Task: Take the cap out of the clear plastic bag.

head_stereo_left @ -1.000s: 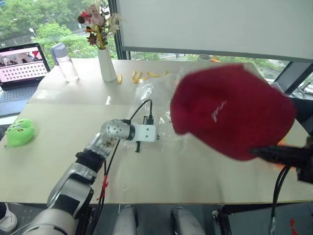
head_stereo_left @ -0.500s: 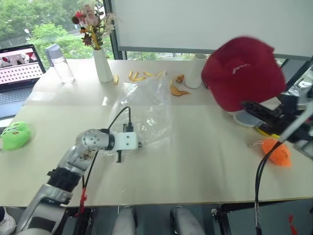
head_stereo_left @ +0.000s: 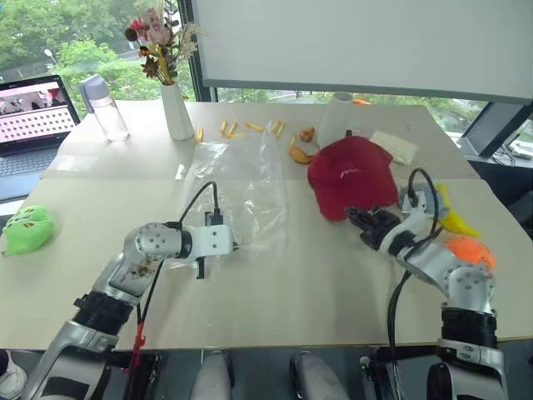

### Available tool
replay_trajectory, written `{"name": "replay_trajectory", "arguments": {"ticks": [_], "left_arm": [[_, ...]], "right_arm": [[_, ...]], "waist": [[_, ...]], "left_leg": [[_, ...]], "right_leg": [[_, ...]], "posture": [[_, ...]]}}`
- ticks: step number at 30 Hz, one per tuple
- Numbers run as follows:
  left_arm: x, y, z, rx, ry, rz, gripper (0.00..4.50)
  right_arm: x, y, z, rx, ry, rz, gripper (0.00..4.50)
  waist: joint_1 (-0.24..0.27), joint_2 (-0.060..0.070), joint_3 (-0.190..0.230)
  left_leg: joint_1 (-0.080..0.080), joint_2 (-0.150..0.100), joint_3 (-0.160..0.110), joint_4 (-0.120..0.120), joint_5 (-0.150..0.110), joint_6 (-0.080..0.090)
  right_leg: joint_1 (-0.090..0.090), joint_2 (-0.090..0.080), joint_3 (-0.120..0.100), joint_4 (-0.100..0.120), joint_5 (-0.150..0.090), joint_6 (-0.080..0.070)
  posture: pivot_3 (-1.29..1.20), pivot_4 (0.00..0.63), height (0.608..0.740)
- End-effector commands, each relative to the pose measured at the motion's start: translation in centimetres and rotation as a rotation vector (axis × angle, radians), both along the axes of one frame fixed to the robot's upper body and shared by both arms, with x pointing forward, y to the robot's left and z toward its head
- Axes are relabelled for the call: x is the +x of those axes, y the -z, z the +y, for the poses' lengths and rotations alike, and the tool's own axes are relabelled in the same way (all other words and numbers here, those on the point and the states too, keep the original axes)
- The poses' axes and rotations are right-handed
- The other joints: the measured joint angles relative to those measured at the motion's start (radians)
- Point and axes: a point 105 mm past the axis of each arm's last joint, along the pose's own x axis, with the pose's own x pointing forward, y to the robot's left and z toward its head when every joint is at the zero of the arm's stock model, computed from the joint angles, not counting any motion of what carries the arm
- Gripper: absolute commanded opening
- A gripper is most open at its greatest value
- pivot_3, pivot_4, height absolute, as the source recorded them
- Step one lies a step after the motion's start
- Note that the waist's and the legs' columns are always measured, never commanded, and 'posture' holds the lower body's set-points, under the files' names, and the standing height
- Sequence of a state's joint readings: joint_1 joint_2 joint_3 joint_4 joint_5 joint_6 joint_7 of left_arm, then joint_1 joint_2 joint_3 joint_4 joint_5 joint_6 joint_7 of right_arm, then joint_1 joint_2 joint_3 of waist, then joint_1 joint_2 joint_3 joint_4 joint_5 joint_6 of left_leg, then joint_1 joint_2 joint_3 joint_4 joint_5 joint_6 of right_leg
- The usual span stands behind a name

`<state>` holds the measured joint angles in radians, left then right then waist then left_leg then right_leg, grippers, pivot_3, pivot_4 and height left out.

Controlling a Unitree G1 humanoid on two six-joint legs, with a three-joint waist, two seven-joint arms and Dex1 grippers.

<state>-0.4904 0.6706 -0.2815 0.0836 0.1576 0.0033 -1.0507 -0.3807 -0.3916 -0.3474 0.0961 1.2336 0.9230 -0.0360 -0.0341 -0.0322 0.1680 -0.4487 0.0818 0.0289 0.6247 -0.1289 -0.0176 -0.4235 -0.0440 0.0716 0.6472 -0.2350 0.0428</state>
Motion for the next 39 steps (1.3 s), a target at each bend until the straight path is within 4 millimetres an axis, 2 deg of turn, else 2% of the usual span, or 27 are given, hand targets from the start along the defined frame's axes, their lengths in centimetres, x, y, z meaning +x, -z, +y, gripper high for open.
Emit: {"name": "replay_trajectory", "arguments": {"ticks": [1, 4, 7, 9, 14, 16, 19, 22, 24, 26, 27, 29, 30, 34, 36, 38, 39], "left_arm": [[0.5, -1.0, -0.4, -0.003, 0.023, -0.036, 0.0], [0.7, -1.2, -0.6, -0.006, 0.037, -0.03, 0.0], [-0.1, -1.2, -1.0, -0.034, 0.071, 0.042, 0.0], [-0.1, -1.5, -1.0, -0.053, 0.067, 0.063, 0.0], [-0.1, -2.2, -0.5, -0.09, 0.049, 0.108, 0.0], [-0.4, -2.5, 0.0, -0.09, 0.052, 0.142, 0.58], [-0.1, -3.9, 1.3, -0.1, 0.039, 0.161, 1.55], [0.0, -5.2, 2.3, -0.126, 0.018, 0.191, 2.72], [-1.8, -6.3, 2.7, -0.197, 0.039, 0.323, 3.43], [-4.1, -7.5, 2.5, -0.29, 0.08, 0.475, 4.17], [-5.9, -8.2, 2.4, -0.33, 0.125, 0.564, 4.4], [-8.5, -9.2, 2.4, -0.38, 0.195, 0.667, 4.4], [-9.1, -9.6, 2.4, -0.397, 0.21, 0.687, 4.4], [-8.7, -14.0, 2.0, -0.689, 0.232, 0.633, 4.4], [-7.3, -16.0, 2.6, -0.849, 0.186, 0.543, 4.4], [-4.2, -17.3, 4.1, -1.001, 0.022, 0.351, 4.4], [-2.0, -17.6, 5.5, -1.07, -0.125, 0.23, 4.4]], "right_arm": [[-1.1, -0.4, -1.4, -0.044, 0.001, -0.025, 1.71], [-2.3, -0.9, -2.7, -0.092, -0.019, -0.042, 2.64], [-4.6, -1.8, -4.4, -0.305, -0.111, -0.058, 3.73], [-6.1, -2.6, -4.2, -0.412, -0.218, -0.067, 4.43], [-8.7, -4.4, -2.7, -0.605, -0.429, -0.13, 4.47], [-9.2, -4.8, -2.0, -0.661, -0.494, -0.167, 4.5], [-8.5, -5.6, -1.8, -0.751, -0.496, -0.212, 4.5], [-8.5, -6.0, -1.7, -0.766, -0.521, -0.221, 4.5], [-8.7, -6.9, -1.4, -0.775, -0.554, -0.254, 4.5], [-8.8, -7.6, -1.4, -0.792, -0.571, -0.268, 4.5], [-8.8, -7.8, -1.5, -0.807, -0.577, -0.272, 4.5], [-8.7, -8.3, -1.8, -0.831, -0.576, -0.273, 4.5], [-8.6, -8.5, -1.9, -0.835, -0.574, -0.273, 4.5], [-7.7, -9.5, -2.1, -0.84, -0.547, -0.308, 4.5], [-6.5, -10.5, -2.1, -0.829, -0.479, -0.398, 4.5], [-5.0, -11.8, -2.3, -0.809, -0.354, -0.522, 4.5], [-4.1, -12.8, -2.6, -0.754, -0.258, -0.59, 4.5]], "waist": [[0.0, 0.0, 0.0], [0.004, 0.0, 0.0], [0.005, 0.0, 0.0], [0.012, 0.002, 0.0], [0.002, 0.002, -0.001], [0.0, 0.002, -0.001], [-0.002, 0.002, -0.001], [-0.001, 0.002, -0.001], [0.001, 0.002, -0.001], [-0.006, 0.002, 0.0], [-0.007, 0.002, 0.0], [-0.009, 0.001, 0.0], [-0.008, 0.001, 0.0], [0.0, 0.001, 0.0], [0.002, -0.001, 0.0], [0.002, -0.001, 0.0], [0.003, -0.002, 0.0]], "left_leg": [[0.0, 0.0, 0.0, 0.0, 0.0, 0.0], [0.0, 0.0, 0.0, 0.0, 0.0, 0.0], [0.0, 0.0, 0.0, 0.0, 0.0, 0.0], [0.0, 0.0, 0.0, 0.0, 0.0, 0.0], [0.003, 0.0, 0.001, 0.0, 0.0, 0.0], [0.003, 0.0, 0.001, 0.0, 0.0, 0.0], [0.002, 0.0, 0.001, 0.0, 0.0, 0.0], [0.002, 0.0, 0.001, 0.001, 0.0, 0.0], [0.001, 0.0, 0.001, 0.0, 0.0, 0.0], [0.001, 0.0, 0.001, 0.0, 0.0, 0.0], [-0.002, 0.0, 0.001, 0.0, 0.0, 0.0], [-0.002, 0.001, 0.0, 0.0, -0.001, 0.0], [-0.002, 0.001, 0.0, 0.0, -0.001, 0.0], [0.003, 0.001, 0.0, 0.001, -0.001, 0.0], [0.003, 0.0, 0.0, 0.002, -0.001, 0.0], [0.004, 0.0, 0.0, 0.002, -0.001, 0.0], [0.005, 0.0, 0.0, 0.003, -0.001, 0.0]], "right_leg": [[0.0, 0.0, 0.0, 0.0, 0.0, 0.0], [0.0, 0.0, 0.0, 0.0, 0.0, 0.0], [0.0, 0.0, 0.0, 0.0, 0.0, 0.0], [0.0, -0.001, 0.0, 0.0, -0.002, -0.002], [0.002, 0.0, 0.001, 0.0, -0.004, -0.006], [0.002, 0.0, 0.001, 0.0, -0.004, -0.006], [0.002, 0.0, 0.001, -0.001, -0.005, -0.006], [0.0, 0.0, 0.001, -0.001, -0.004, -0.006], [0.0, 0.0, 0.001, -0.001, -0.005, -0.006], [0.0, -0.001, 0.001, -0.001, -0.005, -0.005], [-0.003, -0.001, 0.001, -0.001, -0.005, -0.005], [-0.003, -0.001, 0.0, -0.001, -0.004, -0.005], [-0.003, -0.001, 0.0, -0.001, -0.005, -0.005], [0.001, -0.001, -0.001, -0.001, -0.006, -0.007], [0.001, -0.002, -0.001, -0.001, -0.006, -0.007], [0.002, -0.001, -0.001, -0.002, -0.006, -0.007], [0.003, -0.001, -0.001, -0.001, -0.006, -0.006]], "posture": [[0.0, 0.15, 0.73], [0.0, 0.15, 0.73], [0.0, 0.15, 0.73], [0.0, 0.15, 0.73], [0.0, 0.15, 0.73], [0.0, 0.15, 0.73], [0.0, 0.15, 0.73], [0.0, 0.15, 0.73], [0.0, 0.15, 0.73], [0.0, 0.15, 0.73], [0.0, 0.15, 0.73], [0.0, 0.15, 0.73], [0.0, 0.15, 0.73], [0.0, 0.15, 0.73], [0.0, 0.15, 0.73], [0.0, 0.15, 0.73], [0.0, 0.15, 0.73]]}}
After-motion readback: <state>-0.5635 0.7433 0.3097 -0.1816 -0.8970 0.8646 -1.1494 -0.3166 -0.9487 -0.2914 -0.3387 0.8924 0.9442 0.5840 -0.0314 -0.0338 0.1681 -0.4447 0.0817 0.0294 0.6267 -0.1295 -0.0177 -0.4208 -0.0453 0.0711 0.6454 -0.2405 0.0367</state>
